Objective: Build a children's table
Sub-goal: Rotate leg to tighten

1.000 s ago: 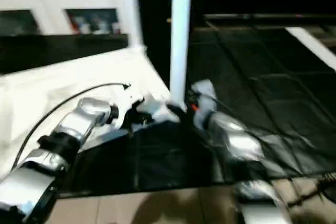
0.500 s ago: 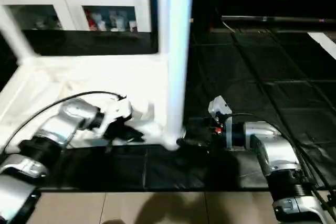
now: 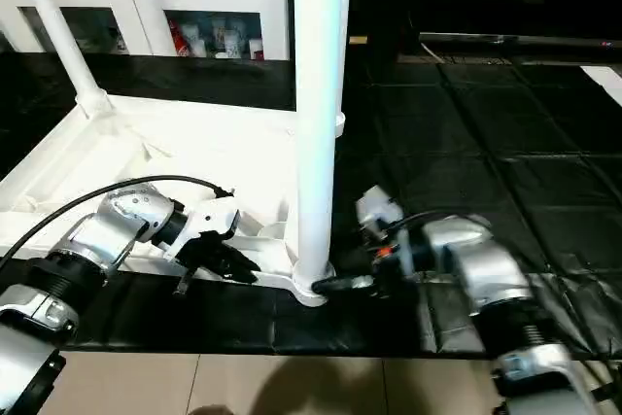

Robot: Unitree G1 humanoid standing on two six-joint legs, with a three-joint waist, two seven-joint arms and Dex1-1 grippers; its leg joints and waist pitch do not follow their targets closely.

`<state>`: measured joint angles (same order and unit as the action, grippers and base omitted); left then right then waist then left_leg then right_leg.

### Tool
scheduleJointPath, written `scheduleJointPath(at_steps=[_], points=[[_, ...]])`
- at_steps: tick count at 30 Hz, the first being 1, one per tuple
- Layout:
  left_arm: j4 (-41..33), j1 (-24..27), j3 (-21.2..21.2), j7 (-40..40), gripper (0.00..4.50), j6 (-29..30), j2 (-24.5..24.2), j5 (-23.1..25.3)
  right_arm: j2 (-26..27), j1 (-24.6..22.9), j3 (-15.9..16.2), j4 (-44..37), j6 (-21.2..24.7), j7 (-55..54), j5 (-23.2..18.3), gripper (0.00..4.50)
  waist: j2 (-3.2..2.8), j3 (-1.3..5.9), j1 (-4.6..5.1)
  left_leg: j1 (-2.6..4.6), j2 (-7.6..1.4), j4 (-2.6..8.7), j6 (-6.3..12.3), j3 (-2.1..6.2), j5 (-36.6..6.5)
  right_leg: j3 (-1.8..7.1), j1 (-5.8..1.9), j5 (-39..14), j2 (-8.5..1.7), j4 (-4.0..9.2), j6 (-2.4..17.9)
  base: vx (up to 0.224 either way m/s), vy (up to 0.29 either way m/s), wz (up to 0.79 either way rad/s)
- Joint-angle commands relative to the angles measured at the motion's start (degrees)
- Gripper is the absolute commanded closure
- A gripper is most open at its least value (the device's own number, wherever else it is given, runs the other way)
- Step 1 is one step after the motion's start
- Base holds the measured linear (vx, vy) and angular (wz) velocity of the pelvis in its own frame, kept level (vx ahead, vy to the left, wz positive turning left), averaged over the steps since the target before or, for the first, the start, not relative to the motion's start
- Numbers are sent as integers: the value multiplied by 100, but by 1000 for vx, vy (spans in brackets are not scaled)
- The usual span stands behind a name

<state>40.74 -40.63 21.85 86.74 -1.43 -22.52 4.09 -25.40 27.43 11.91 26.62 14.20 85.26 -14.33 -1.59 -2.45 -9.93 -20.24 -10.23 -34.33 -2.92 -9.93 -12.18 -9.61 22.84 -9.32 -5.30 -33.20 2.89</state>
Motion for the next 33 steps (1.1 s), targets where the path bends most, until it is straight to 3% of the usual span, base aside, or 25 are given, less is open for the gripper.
scheduleJointPath(at_steps=[1,12,21,25,29,33], points=[[-97,-32,173,98,450,-114,93,29,17,154,97,64,-142,82,55,107,0,425,34,34,-432,364,390,122,-540,453,-351,-1181,-534,330,815,0,0,0],[-56,-26,157,30,450,-176,101,53,133,249,120,337,-289,142,64,210,-11,435,29,22,-437,354,414,123,-492,471,-364,-931,-540,286,906,0,0,0],[33,-78,128,-69,450,-213,117,68,196,285,150,408,-306,209,31,235,-3,422,28,28,-432,362,374,122,-602,470,-357,-1263,-537,323,800,0,0,0],[80,-94,73,-236,450,79,146,72,288,210,55,292,-146,107,-124,236,-2,417,38,24,-430,362,375,121,-581,473,-359,-1339,-534,328,770,0,0,0],[310,-215,-206,-993,450,623,432,11,594,9,-127,130,78,-822,-82,237,-3,390,54,41,-415,373,321,111,-699,478,-340,-1603,-526,375,702,0,0,0],[491,-399,-524,-1797,450,1072,841,-139,1141,85,-393,390,374,-2276,117,240,25,357,162,54,-343,406,122,124,-969,429,-352,-2499,-531,508,386,0,0,0]])
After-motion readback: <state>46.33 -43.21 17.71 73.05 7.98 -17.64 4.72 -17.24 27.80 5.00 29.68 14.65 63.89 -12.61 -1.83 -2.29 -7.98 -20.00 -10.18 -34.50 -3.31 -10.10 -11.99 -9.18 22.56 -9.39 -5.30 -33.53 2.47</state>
